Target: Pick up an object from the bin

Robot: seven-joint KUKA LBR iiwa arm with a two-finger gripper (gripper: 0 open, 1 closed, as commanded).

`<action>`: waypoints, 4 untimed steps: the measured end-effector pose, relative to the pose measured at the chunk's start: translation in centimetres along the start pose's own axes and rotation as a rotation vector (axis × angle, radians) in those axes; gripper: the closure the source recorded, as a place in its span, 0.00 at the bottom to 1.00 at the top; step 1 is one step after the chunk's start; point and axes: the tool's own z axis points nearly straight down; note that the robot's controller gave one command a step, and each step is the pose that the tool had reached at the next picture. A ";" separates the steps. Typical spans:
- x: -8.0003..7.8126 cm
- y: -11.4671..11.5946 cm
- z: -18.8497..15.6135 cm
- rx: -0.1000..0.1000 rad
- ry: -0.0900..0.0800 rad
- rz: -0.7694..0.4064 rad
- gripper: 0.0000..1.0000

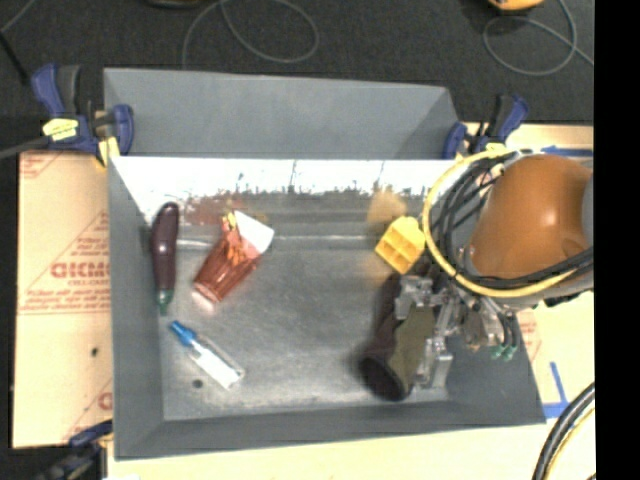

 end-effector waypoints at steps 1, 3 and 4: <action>-0.1 0.0 -0.4 0.001 -0.008 -0.002 0.00; -0.1 0.9 3.9 0.001 -0.002 -0.050 0.00; -0.3 0.5 4.9 0.000 -0.013 0.007 0.00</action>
Offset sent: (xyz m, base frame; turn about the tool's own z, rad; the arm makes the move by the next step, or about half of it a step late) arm 0.0106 -0.0186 -0.1018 0.0483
